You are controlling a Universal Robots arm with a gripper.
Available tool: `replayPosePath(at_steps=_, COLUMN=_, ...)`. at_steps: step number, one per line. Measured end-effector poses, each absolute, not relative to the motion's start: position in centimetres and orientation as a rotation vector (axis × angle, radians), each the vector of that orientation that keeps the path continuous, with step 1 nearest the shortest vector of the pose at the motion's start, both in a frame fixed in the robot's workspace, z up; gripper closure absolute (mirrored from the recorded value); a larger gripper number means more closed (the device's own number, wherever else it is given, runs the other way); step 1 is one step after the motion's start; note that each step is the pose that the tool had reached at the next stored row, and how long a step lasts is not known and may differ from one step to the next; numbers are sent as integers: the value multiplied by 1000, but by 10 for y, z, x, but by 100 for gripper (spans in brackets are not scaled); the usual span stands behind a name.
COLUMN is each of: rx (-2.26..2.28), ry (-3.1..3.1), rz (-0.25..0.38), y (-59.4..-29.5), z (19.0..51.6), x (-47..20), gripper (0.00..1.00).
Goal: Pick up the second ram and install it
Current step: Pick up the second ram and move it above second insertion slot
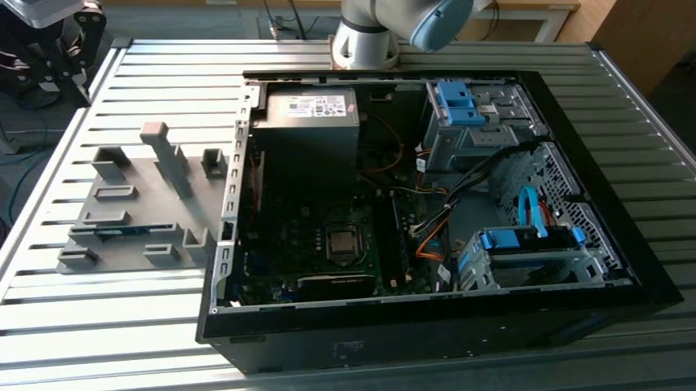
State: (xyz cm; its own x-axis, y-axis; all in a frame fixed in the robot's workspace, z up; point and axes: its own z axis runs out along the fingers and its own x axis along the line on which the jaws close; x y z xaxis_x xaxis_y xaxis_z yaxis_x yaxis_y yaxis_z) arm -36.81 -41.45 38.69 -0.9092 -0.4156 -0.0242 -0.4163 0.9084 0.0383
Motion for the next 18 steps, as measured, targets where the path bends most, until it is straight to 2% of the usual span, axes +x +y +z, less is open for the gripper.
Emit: replayPosePath(at_steps=18, rx=-923, ry=2990, rz=68, y=-415, z=387, x=-369, gripper=89)
